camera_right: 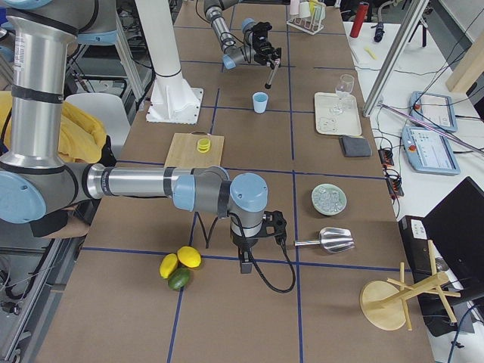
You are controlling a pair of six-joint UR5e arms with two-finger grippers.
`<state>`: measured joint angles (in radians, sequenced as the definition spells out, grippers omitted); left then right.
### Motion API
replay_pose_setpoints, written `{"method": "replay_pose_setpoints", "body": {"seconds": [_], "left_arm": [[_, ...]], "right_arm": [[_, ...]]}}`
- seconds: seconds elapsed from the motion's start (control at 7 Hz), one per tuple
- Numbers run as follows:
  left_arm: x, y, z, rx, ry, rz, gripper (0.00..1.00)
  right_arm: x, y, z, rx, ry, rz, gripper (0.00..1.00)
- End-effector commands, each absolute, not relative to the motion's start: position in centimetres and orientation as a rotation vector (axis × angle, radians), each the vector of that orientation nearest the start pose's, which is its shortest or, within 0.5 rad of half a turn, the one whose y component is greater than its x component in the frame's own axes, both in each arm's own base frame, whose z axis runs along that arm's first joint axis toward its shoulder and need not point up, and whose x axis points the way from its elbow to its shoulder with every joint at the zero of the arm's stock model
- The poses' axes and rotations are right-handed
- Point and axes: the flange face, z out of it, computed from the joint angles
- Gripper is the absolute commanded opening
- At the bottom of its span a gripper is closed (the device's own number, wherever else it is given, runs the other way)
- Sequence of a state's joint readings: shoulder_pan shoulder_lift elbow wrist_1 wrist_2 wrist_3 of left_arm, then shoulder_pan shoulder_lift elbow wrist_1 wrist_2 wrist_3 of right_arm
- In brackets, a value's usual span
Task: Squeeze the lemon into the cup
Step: 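Lower the metal rod into the cup and stir with the left gripper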
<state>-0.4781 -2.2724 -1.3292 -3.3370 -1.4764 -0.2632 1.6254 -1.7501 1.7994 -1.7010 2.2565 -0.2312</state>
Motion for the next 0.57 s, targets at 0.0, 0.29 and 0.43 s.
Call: {"method": "replay_pose_setpoints", "body": {"seconds": [0.0, 0.29, 0.43], "left_arm": [[53.5, -39.9, 16.1, 1.763, 1.399, 0.314, 0.0], [54.4, -40.2, 17.5, 1.74, 1.368, 0.31, 0.0], [54.7, -40.2, 18.0, 1.738, 1.358, 0.318, 0.0]], "right_arm": [[9.3, -40.4, 64.6, 0.021, -0.69, -0.141, 1.0], [9.3, -40.4, 64.7, 0.017, -0.689, -0.135, 1.0], [9.3, -40.4, 64.7, 0.017, -0.689, -0.135, 1.0]]}}
